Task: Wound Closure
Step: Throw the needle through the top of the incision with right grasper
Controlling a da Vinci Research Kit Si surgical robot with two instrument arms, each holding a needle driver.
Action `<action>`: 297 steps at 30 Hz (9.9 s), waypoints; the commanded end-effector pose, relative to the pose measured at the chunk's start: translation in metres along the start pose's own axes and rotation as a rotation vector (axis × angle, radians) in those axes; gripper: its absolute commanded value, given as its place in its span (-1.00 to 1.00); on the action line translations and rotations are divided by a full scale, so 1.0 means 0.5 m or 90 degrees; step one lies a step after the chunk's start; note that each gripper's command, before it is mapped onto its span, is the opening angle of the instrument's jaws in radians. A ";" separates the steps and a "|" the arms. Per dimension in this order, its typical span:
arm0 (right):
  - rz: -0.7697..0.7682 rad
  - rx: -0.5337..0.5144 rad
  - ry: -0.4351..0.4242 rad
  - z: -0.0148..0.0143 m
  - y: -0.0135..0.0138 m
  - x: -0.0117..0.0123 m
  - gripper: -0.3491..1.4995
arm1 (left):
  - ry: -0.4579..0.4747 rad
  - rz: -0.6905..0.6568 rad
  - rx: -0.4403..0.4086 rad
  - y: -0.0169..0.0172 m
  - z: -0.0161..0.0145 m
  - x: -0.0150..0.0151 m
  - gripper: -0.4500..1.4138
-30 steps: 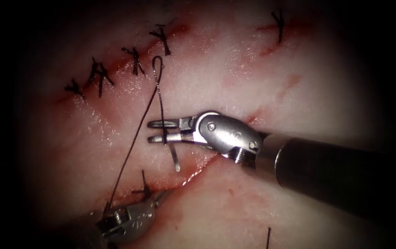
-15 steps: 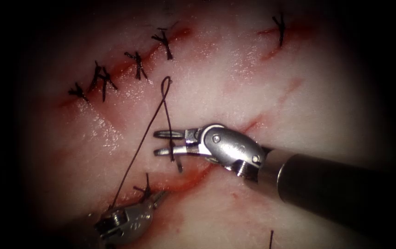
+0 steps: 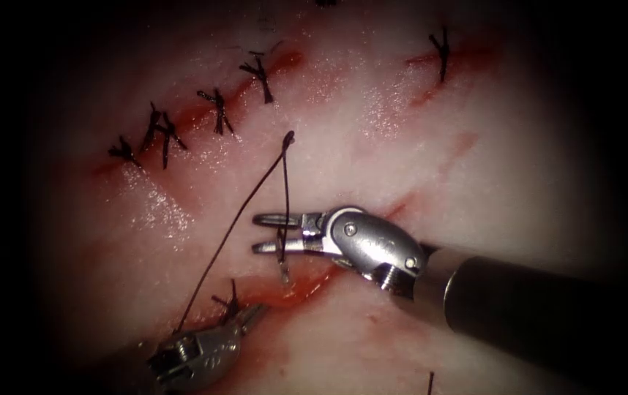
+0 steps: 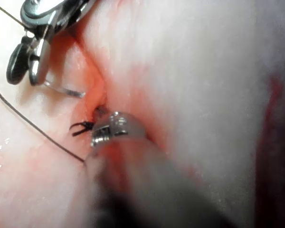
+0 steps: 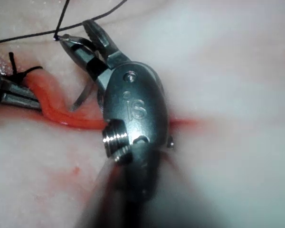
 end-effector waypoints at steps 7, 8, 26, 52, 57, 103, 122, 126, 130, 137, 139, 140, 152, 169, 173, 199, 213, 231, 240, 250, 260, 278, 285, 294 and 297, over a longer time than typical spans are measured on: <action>0.010 0.014 -0.007 0.0024 -0.0015 -0.0034 -1.00 | 0.001 0.000 0.001 0.0004 0.0016 0.0000 -0.91; 0.009 0.014 -0.008 0.0025 -0.0016 -0.0036 -1.00 | 0.001 0.000 0.001 0.0004 0.0015 0.0000 -0.91; 0.038 0.019 -0.006 0.0032 -0.0027 -0.0036 -1.00 | 0.001 -0.001 0.002 0.0005 0.0012 0.0003 -0.91; 0.041 -0.018 0.124 -0.0013 0.0081 0.0178 -1.00 | -0.001 -0.001 0.004 0.0015 -0.0003 0.0012 -0.91; 0.079 -0.023 0.187 -0.0030 0.0105 0.0198 -1.00 | -0.001 -0.003 0.004 0.0010 -0.0001 0.0017 -0.89; 0.807 0.135 0.289 0.0063 -0.0008 0.0169 -1.00 | 0.000 -0.005 0.009 0.0011 -0.0001 0.0022 -0.93; 0.947 0.207 0.309 0.0091 -0.0075 0.0197 -1.00 | 0.000 -0.002 0.010 0.0010 0.0001 0.0024 -0.95; 0.952 0.211 0.309 0.0090 -0.0079 0.0204 -1.00 | 0.000 -0.002 0.010 0.0010 0.0000 0.0025 -0.95; 0.951 0.179 0.330 0.0085 -0.0061 0.0206 -1.00 | 0.000 -0.002 0.010 0.0011 -0.0001 0.0025 -0.95; 0.737 0.024 0.376 0.0036 0.0028 0.0223 0.33 | -0.001 -0.002 0.010 0.0012 -0.0004 0.0027 -0.95; 0.666 -0.019 0.379 0.0019 0.0050 0.0232 0.44 | -0.001 -0.002 0.010 0.0013 -0.0006 0.0028 -0.95; 0.645 -0.034 0.380 0.0011 0.0058 0.0237 0.44 | -0.001 -0.002 0.010 0.0013 -0.0007 0.0028 -0.95; -0.024 -0.282 0.236 -0.0094 0.0146 0.0345 0.82 | 0.002 -0.002 0.009 0.0019 -0.0015 0.0030 -0.95; -0.380 -0.398 -0.094 0.0058 -0.0068 0.0359 0.89 | 0.009 0.010 0.010 0.0034 -0.0063 -0.0011 -0.95; -0.500 -0.422 -0.219 0.0110 -0.0084 0.0333 0.85 | 0.010 0.011 0.012 0.0040 -0.0066 -0.0016 -0.95; -0.781 -0.492 -0.454 0.0264 -0.0060 0.0293 0.69 | 0.010 0.013 0.013 0.0042 -0.0068 -0.0022 -0.95; -0.793 -0.496 -0.493 0.0261 -0.0045 0.0283 0.33 | 0.011 0.013 0.013 0.0042 -0.0071 -0.0026 -0.95; -0.823 -0.395 -0.390 0.0200 -0.0051 0.0257 -1.00 | 0.012 0.014 0.013 0.0041 -0.0073 -0.0028 -0.95; -0.625 -0.346 -0.089 0.0089 -0.0015 0.0298 -1.00 | 0.010 0.013 0.014 0.0043 -0.0071 -0.0024 -0.95; -0.431 -0.228 0.093 0.0010 0.0075 0.0294 -1.00 | 0.009 0.012 0.014 0.0042 -0.0068 -0.0020 -0.95; -0.312 -0.161 0.172 0.0003 0.0119 0.0270 -1.00 | 0.008 0.010 0.015 0.0041 -0.0061 -0.0013 -0.95; -0.028 -0.054 0.256 0.0026 0.0097 0.0223 -1.00 | 0.004 0.010 0.013 0.0031 -0.0049 -0.0001 -0.95; 0.049 -0.088 0.204 0.0000 0.0077 0.0211 -1.00 | 0.004 0.010 0.013 0.0029 -0.0045 -0.0002 -0.96; 0.205 -0.048 0.226 0.0003 0.0065 0.0193 -1.00 | 0.004 0.010 0.014 0.0030 -0.0045 -0.0002 -0.96; 0.271 -0.035 0.230 0.0010 0.0060 0.0182 -1.00 | 0.004 0.010 0.014 0.0030 -0.0046 -0.0002 -0.96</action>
